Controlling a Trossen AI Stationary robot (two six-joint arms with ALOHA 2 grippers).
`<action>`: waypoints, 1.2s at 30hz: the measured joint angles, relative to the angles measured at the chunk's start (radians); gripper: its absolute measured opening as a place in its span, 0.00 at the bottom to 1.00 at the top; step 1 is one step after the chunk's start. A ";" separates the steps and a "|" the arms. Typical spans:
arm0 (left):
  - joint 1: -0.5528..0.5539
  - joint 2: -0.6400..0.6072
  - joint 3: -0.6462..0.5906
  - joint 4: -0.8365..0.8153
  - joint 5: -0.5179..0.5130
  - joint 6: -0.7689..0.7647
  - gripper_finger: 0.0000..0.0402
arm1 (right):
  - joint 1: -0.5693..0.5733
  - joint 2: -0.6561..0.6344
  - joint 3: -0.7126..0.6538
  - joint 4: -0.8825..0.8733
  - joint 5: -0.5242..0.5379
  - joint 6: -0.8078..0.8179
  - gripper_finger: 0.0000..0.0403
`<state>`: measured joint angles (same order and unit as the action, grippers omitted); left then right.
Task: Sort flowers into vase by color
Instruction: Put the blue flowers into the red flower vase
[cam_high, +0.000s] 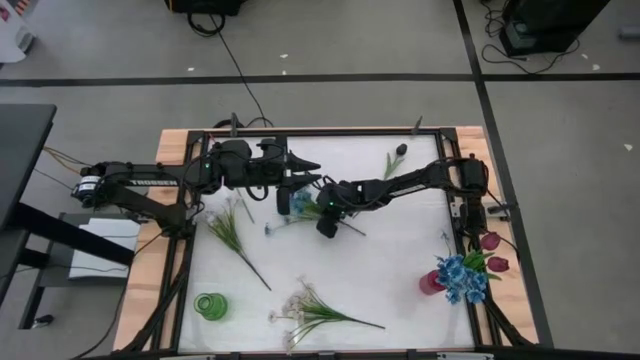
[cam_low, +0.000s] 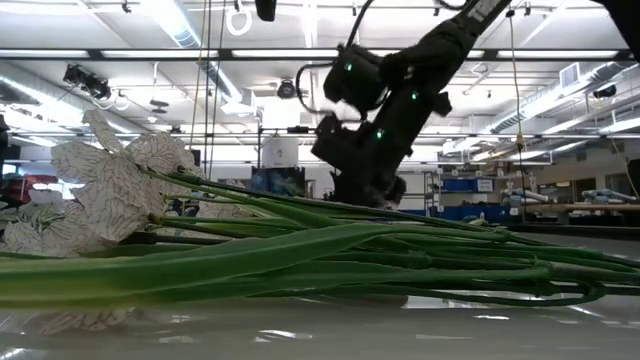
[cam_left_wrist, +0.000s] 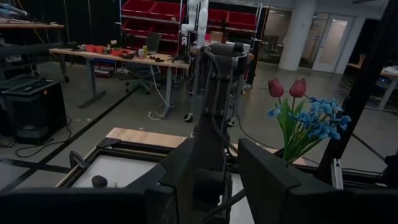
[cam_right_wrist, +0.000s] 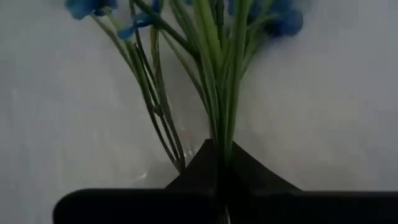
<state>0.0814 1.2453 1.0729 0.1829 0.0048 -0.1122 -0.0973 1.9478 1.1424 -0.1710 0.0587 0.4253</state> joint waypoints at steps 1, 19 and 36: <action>0.000 0.000 0.000 0.000 0.000 0.000 0.31 | 0.001 -0.019 0.000 -0.009 0.032 0.015 0.05; 0.000 0.000 0.000 0.000 0.000 0.000 0.31 | -0.008 -0.639 -0.270 -0.147 0.342 0.262 0.03; 0.000 0.000 0.000 0.000 0.000 0.000 0.31 | -0.008 -0.894 -0.326 -0.137 0.365 0.122 0.03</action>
<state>0.0814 1.2453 1.0729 0.1827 0.0044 -0.1120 -0.1051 1.0539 0.8165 -0.3084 0.4236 0.5470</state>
